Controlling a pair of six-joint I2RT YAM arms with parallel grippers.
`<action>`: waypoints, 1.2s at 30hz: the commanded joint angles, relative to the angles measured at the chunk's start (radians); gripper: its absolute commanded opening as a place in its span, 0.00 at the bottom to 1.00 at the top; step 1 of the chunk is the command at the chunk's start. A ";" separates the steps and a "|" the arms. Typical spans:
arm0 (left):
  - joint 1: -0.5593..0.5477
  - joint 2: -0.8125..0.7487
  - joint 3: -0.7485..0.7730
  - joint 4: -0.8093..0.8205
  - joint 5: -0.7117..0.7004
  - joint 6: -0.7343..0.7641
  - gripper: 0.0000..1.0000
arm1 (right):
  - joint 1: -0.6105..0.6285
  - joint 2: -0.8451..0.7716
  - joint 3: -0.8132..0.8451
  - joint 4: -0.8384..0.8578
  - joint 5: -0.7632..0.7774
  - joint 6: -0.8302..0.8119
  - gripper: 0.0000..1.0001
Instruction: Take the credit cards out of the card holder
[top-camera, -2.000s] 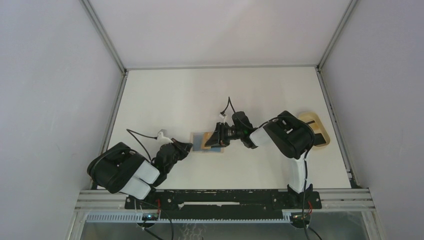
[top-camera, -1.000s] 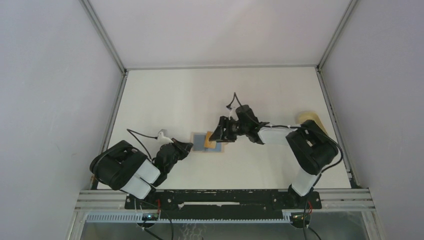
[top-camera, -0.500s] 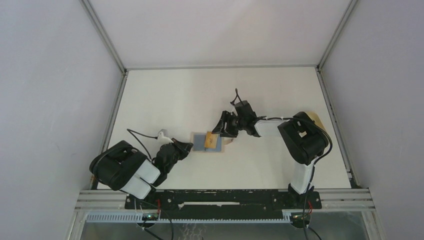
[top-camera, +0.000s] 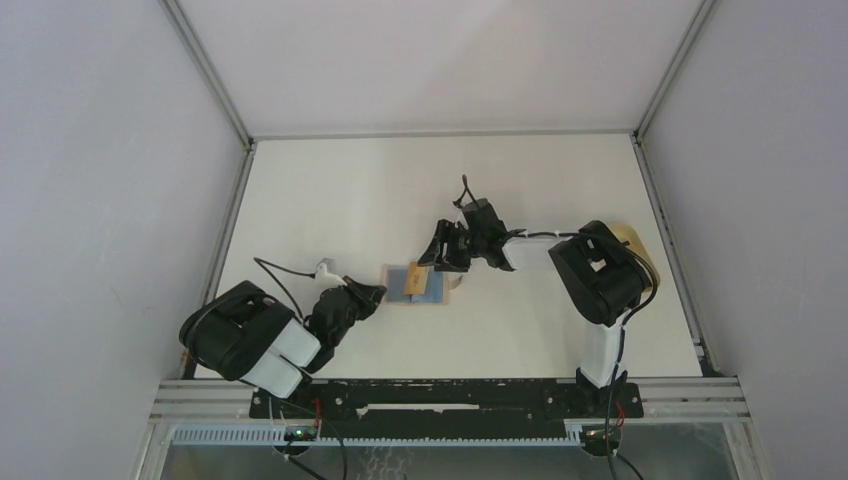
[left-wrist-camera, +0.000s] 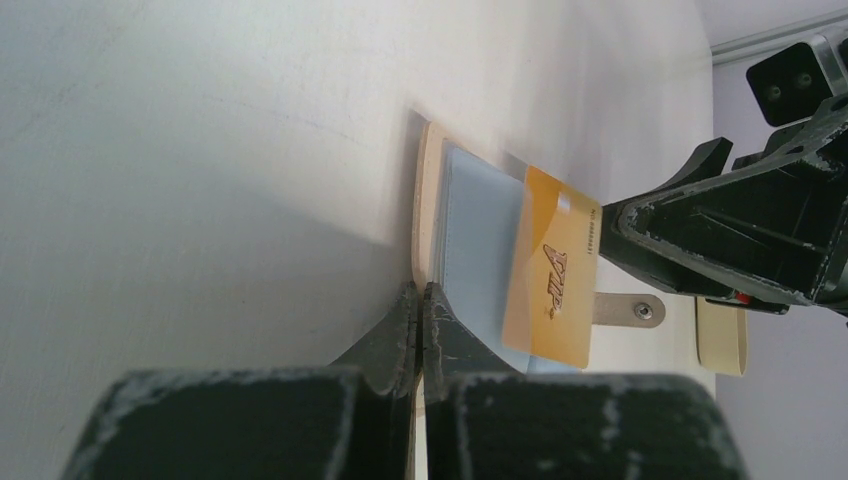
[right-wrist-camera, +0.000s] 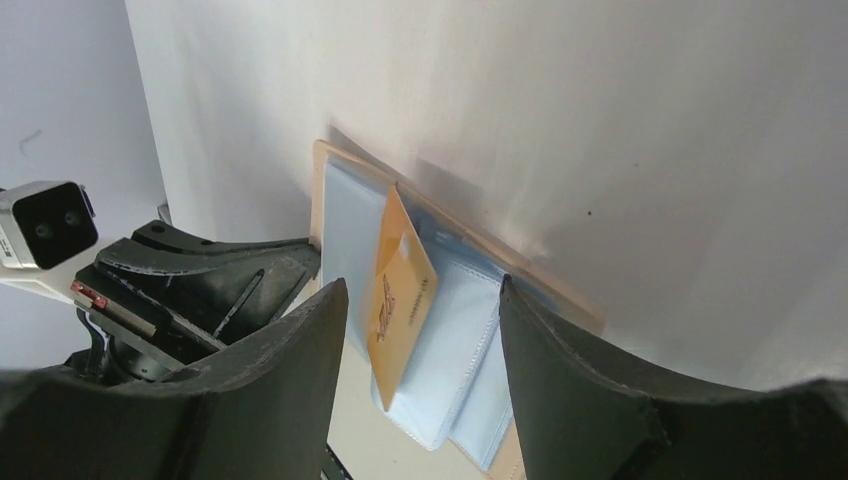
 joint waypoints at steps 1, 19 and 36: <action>-0.005 0.004 0.022 -0.044 0.013 0.028 0.00 | 0.027 0.003 0.013 -0.029 0.012 -0.028 0.66; -0.005 0.019 0.016 -0.034 0.021 0.025 0.00 | 0.138 -0.084 0.129 -0.277 0.283 -0.239 0.66; -0.005 0.099 0.020 0.032 0.043 0.008 0.00 | 0.171 -0.062 0.222 -0.355 0.316 -0.338 0.63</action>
